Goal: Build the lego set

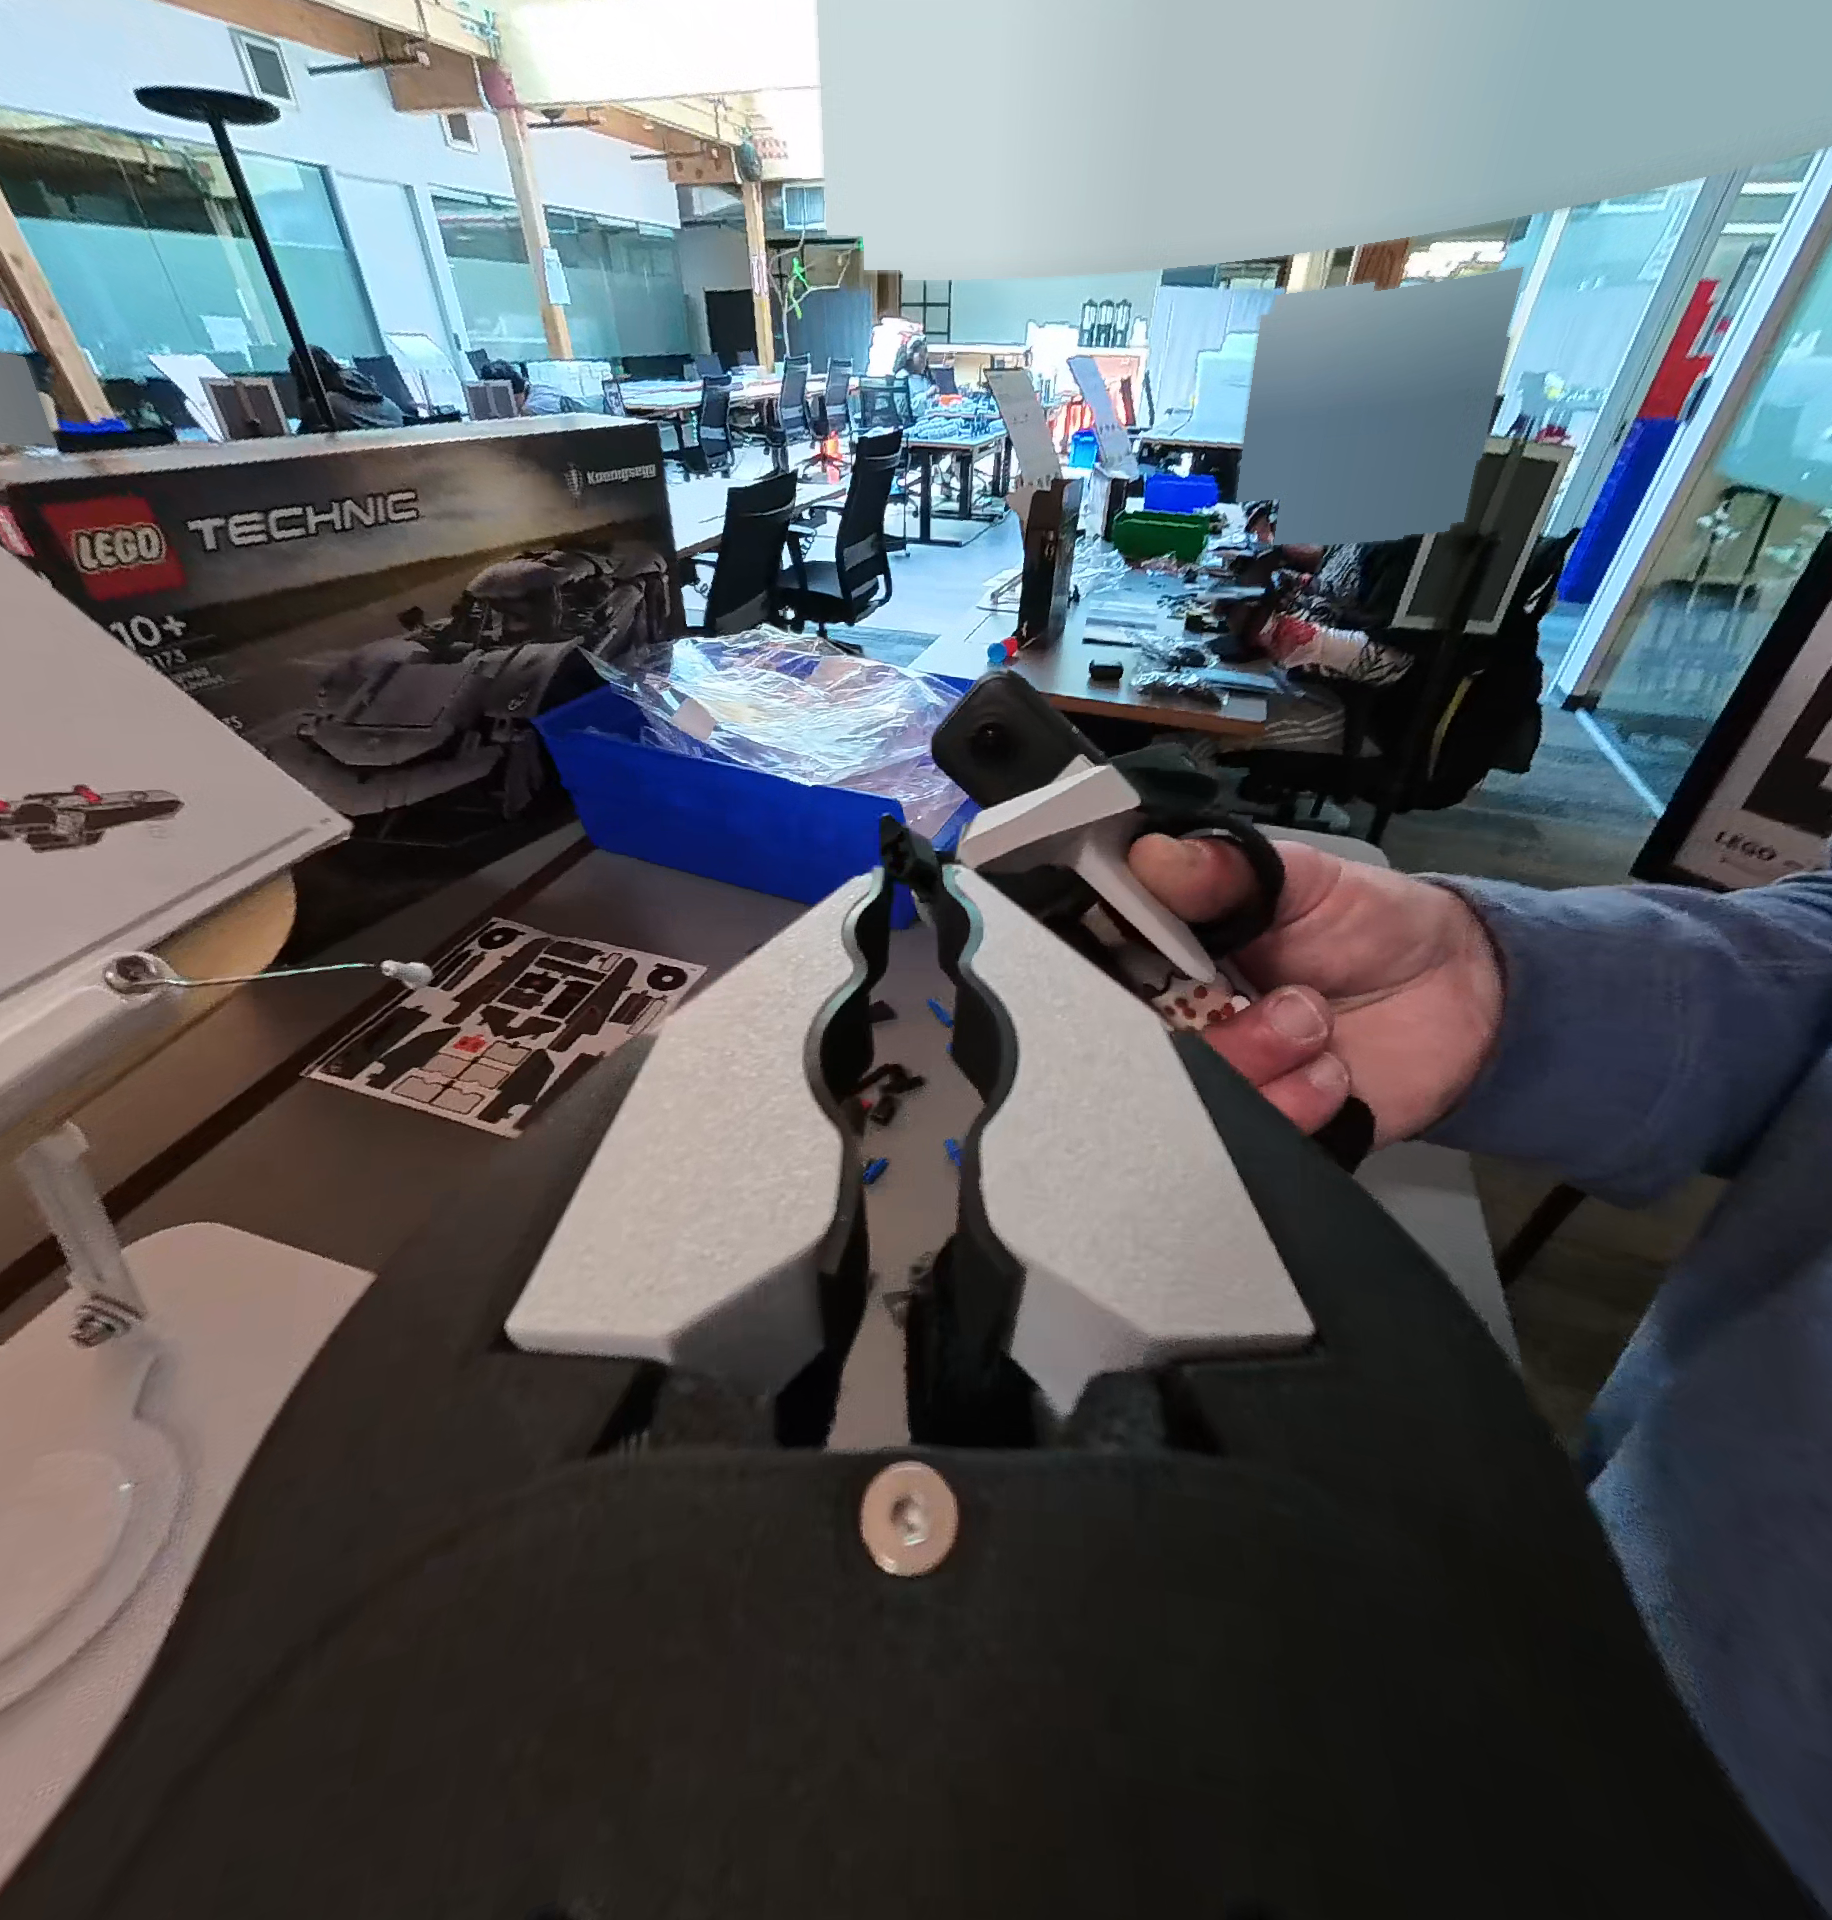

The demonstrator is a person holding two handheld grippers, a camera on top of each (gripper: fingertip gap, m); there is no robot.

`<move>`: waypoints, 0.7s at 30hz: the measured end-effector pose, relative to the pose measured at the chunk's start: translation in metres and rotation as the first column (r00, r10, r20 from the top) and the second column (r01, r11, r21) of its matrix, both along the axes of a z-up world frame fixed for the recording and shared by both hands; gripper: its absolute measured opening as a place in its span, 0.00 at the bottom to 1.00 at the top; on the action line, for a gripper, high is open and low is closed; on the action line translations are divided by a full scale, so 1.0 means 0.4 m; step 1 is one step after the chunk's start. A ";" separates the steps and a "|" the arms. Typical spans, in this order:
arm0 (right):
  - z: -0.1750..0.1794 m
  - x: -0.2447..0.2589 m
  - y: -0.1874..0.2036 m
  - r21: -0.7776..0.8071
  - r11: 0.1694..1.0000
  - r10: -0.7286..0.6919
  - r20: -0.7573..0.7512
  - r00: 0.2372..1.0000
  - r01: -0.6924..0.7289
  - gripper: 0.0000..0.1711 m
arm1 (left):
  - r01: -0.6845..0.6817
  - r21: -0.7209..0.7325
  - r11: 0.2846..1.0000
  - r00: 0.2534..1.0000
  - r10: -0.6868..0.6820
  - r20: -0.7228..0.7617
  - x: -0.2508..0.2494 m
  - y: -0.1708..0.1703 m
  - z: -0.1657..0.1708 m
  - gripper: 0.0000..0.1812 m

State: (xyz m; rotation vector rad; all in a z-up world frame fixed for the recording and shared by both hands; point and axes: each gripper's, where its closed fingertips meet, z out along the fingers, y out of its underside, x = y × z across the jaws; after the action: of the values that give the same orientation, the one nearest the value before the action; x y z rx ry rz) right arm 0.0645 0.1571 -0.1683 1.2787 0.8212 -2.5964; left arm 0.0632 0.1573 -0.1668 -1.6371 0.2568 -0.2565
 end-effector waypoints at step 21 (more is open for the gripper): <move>-0.016 -0.030 0.024 -0.026 0.998 -0.061 0.069 0.996 0.063 0.02 | 0.047 -0.017 0.999 0.911 -0.036 0.412 -0.027 0.024 -0.015 0.02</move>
State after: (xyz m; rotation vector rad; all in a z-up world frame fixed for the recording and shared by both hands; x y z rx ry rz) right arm 0.0524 0.1667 -0.1746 1.3979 0.7417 -2.5860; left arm 0.0525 0.1669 -0.1730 -1.5628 -0.0351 -0.6312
